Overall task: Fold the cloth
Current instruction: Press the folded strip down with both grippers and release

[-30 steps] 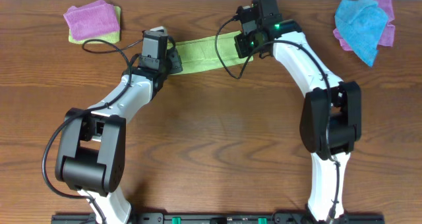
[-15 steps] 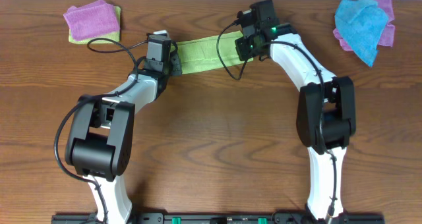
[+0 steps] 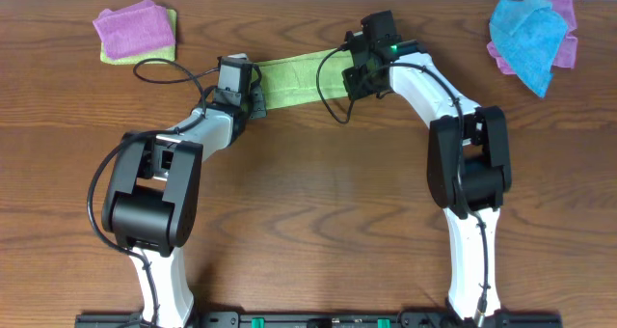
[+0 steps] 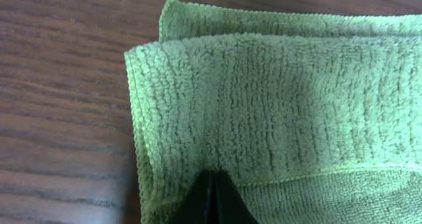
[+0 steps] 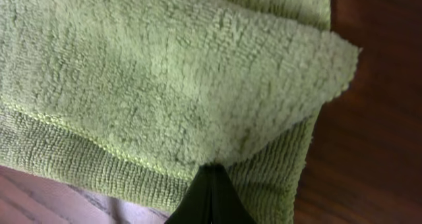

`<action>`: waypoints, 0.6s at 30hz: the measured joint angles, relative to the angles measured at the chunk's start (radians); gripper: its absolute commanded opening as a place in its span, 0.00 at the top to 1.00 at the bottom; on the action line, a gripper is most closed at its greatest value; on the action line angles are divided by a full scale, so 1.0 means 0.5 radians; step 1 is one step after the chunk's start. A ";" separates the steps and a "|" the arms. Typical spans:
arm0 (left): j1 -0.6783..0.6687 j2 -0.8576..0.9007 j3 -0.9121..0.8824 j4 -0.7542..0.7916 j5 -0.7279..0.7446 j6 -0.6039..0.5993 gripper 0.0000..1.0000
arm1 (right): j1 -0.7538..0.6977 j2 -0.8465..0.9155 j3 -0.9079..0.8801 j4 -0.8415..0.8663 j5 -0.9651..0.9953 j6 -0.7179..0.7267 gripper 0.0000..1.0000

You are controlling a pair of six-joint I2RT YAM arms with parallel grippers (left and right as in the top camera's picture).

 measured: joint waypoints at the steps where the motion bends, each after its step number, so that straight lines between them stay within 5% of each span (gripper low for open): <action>1: 0.000 0.000 0.008 -0.024 0.000 0.002 0.94 | 0.000 0.000 0.005 -0.026 -0.002 0.001 0.99; 18: 0.000 -0.047 0.091 -0.433 0.111 0.012 0.94 | 0.000 -0.001 0.060 -0.381 -0.022 0.014 0.99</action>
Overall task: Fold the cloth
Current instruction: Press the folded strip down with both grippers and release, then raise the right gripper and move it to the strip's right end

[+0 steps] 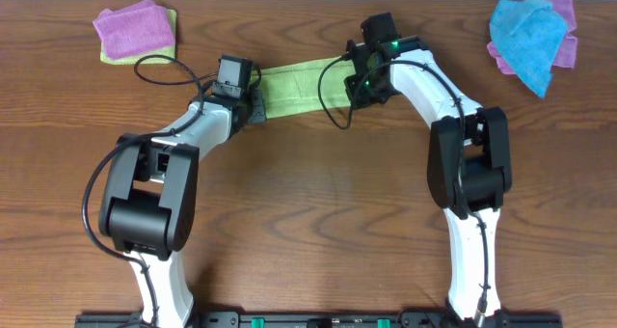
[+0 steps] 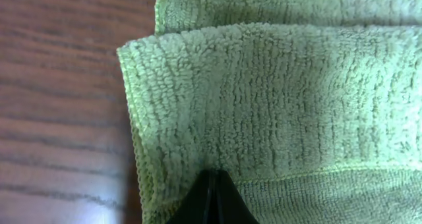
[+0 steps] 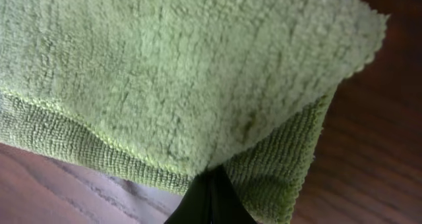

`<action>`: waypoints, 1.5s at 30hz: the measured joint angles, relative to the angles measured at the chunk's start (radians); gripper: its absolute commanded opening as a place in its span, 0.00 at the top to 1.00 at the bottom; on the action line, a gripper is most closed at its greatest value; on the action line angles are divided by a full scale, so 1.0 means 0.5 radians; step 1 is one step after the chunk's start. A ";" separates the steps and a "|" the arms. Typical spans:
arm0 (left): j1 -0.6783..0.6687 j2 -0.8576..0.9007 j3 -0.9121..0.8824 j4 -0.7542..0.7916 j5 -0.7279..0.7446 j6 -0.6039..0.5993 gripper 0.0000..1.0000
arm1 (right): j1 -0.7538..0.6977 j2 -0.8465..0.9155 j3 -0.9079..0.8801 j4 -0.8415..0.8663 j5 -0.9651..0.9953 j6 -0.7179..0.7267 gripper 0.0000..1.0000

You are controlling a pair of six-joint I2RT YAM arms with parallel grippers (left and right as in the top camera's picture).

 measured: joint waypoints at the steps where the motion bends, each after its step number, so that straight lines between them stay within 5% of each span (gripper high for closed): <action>1: 0.000 -0.006 0.000 -0.023 0.002 0.008 0.94 | 0.000 -0.001 0.002 -0.021 -0.003 0.001 0.99; 17: -0.014 -0.110 0.015 -0.533 0.061 0.043 0.94 | 0.015 -0.014 0.008 -0.355 -0.047 0.020 0.99; 28: -0.014 -0.187 -0.066 -0.431 0.059 0.027 0.94 | 0.021 -0.047 -0.024 -0.290 -0.033 0.034 0.99; 38: -0.046 -0.665 -0.079 -0.421 -0.086 0.027 0.94 | 0.021 -0.384 -0.046 -0.299 0.033 0.035 0.99; 39: -0.064 -0.703 -0.079 -0.423 -0.100 0.027 0.94 | 0.021 -0.426 -0.046 -0.309 0.037 0.035 0.96; 42: -0.106 -0.727 -0.079 -0.433 -0.116 0.025 0.94 | 0.020 -0.517 -0.046 -0.330 0.047 0.037 0.63; 45: -0.138 -0.709 -0.079 -0.446 -0.120 0.018 0.94 | 0.016 -0.568 -0.046 -0.333 0.051 0.008 0.51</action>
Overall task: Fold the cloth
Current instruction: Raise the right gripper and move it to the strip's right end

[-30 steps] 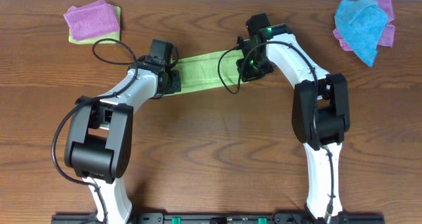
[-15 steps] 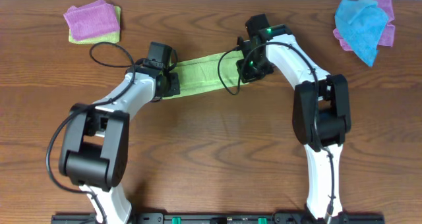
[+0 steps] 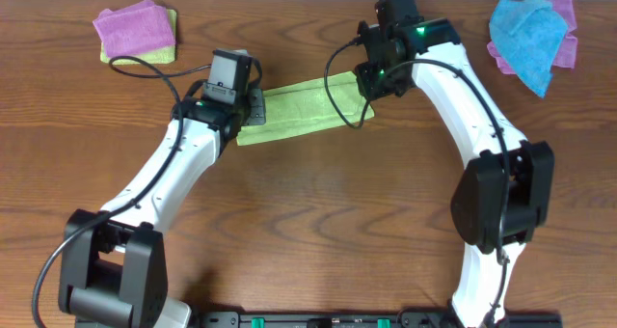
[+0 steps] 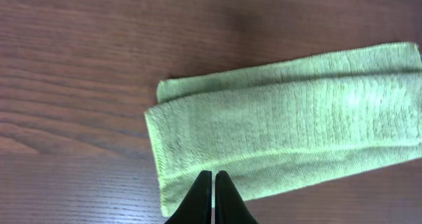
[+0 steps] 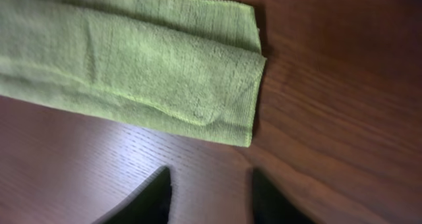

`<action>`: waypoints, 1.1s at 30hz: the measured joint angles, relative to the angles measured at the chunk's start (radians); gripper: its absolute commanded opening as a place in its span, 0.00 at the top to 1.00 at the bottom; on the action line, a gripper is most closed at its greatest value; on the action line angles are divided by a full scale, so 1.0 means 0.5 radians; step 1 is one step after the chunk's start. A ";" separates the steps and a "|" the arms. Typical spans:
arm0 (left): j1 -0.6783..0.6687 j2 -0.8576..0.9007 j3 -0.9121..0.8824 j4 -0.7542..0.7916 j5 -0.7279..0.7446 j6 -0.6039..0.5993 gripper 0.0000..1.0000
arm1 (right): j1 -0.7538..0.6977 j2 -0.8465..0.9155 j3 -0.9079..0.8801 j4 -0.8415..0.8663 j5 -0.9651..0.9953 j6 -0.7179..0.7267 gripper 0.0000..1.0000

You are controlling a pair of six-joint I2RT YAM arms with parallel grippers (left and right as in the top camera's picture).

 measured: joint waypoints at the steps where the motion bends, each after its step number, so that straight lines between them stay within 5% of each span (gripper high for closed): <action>1: -0.007 0.010 0.000 0.002 0.000 -0.005 0.94 | -0.005 -0.008 0.000 0.000 -0.002 -0.011 0.45; 6: -0.005 0.133 0.000 0.033 -0.009 -0.014 0.94 | -0.131 -0.008 0.000 -0.005 -0.150 -0.048 0.44; 14: -0.008 0.394 0.000 0.079 -0.072 -0.036 0.94 | -0.440 -0.008 0.000 0.014 -0.453 -0.130 0.26; 33: -0.008 0.607 0.000 0.304 -0.201 -0.037 0.94 | -0.496 0.171 -0.012 -0.028 -0.873 -0.347 0.18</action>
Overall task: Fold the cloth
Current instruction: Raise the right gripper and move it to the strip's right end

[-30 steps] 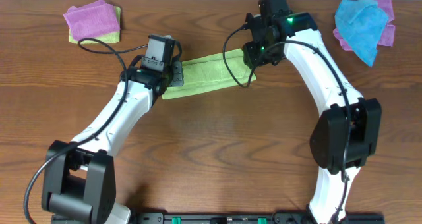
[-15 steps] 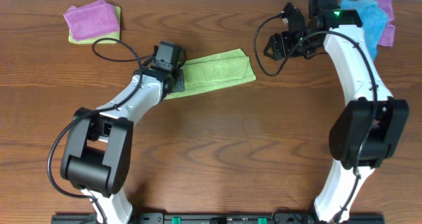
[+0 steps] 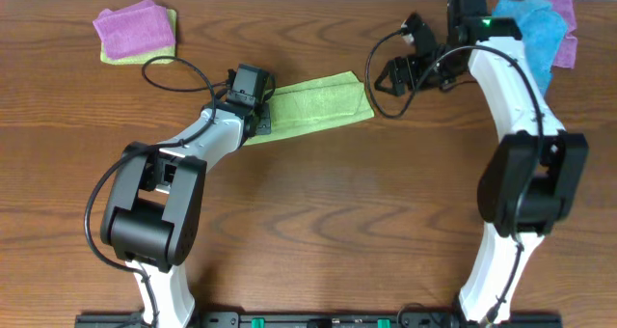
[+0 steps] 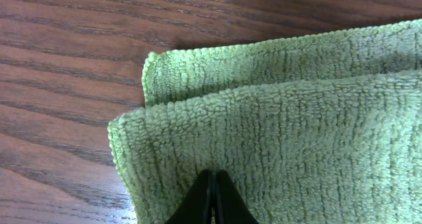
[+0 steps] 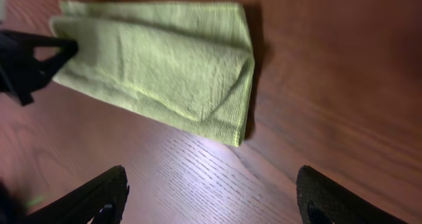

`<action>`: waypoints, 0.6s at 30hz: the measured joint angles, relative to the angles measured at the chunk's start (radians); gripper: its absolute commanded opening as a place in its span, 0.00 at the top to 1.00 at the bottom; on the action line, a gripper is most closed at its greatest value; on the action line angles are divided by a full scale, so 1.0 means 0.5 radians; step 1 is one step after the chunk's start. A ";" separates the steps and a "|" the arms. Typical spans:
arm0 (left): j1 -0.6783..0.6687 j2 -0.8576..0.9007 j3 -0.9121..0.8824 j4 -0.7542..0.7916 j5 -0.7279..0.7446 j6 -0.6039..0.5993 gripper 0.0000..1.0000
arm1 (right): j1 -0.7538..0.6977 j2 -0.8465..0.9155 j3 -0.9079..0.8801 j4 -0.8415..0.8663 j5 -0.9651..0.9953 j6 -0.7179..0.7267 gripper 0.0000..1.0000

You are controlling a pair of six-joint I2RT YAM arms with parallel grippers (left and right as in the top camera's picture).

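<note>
The green cloth (image 3: 313,101) lies on the wooden table as a long strip doubled lengthwise, also seen in the right wrist view (image 5: 165,72). My left gripper (image 3: 258,111) is down at the strip's left end. In its own view the gripper (image 4: 212,174) has its jaws together on the upper layer of the cloth (image 4: 297,118), a little in from the left edge. My right gripper (image 3: 403,74) hangs to the right of the strip, clear of it. Its jaws (image 5: 211,178) are wide open over bare wood with nothing between them.
A pink cloth (image 3: 135,29) lies on a yellow-green one at the back left. A blue cloth (image 3: 530,29) lies over a pink one at the back right, close behind the right arm. Black cables loop by both wrists.
My left gripper was raised above the strip's left end; now it is down on that end with jaws together. My right gripper has moved right, away from the cloth, and opened wider.
Both grippers were shut on the ends of the doubled strip at the back of the table, and stayed so. By 1.1 s ago the strip lay nearer and tilted, both grippers above it, the right one open. Now the left is on the left end and the right has withdrawn.
</note>
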 measured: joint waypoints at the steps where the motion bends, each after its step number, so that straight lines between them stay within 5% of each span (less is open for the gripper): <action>1: 0.000 0.000 0.000 0.000 0.000 0.001 0.94 | 0.000 0.052 -0.001 -0.007 -0.020 -0.005 0.18; 18: 0.000 0.000 0.000 0.000 0.000 0.000 0.94 | -0.012 0.414 -0.014 0.152 -0.355 -0.022 0.16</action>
